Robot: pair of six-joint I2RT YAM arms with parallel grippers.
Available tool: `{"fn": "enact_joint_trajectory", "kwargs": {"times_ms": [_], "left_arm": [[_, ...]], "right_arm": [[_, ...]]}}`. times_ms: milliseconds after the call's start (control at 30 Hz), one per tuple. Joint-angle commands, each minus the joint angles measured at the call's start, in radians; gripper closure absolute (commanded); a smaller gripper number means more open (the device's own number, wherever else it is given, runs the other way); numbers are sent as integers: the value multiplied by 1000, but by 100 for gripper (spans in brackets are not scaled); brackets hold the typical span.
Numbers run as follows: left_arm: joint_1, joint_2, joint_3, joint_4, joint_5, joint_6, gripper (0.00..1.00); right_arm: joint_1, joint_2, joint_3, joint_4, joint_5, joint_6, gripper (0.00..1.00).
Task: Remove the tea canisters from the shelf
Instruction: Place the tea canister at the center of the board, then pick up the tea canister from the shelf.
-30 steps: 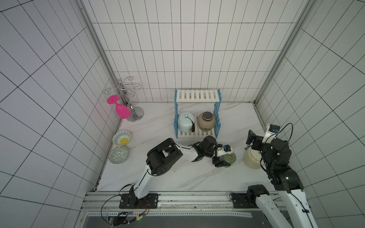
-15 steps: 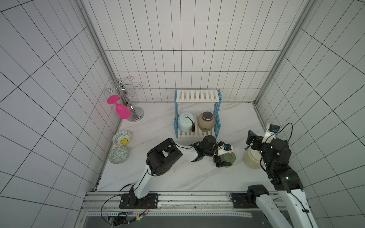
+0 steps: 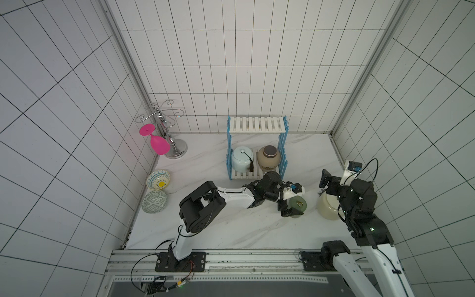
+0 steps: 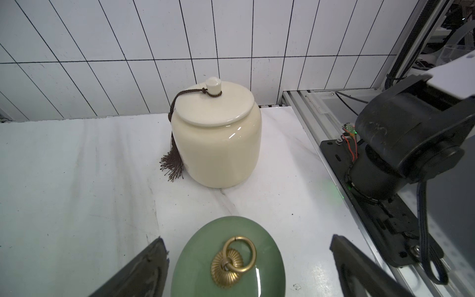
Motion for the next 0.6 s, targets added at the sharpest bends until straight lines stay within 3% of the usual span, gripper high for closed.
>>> {"fn": "enact_joint_trajectory", "kwargs": {"times_ms": [0, 200, 567], "left_arm": [[-1, -66, 42, -140, -4, -30, 1], [19, -167, 111, -360, -68, -80, 1], [167, -336, 175, -602, -169, -214, 2]], "right_arm": [[-3, 6, -20, 15, -21, -1, 1], [-2, 15, -11, 0, -48, -5, 1], [-1, 107, 90, -77, -131, -1, 0]]}}
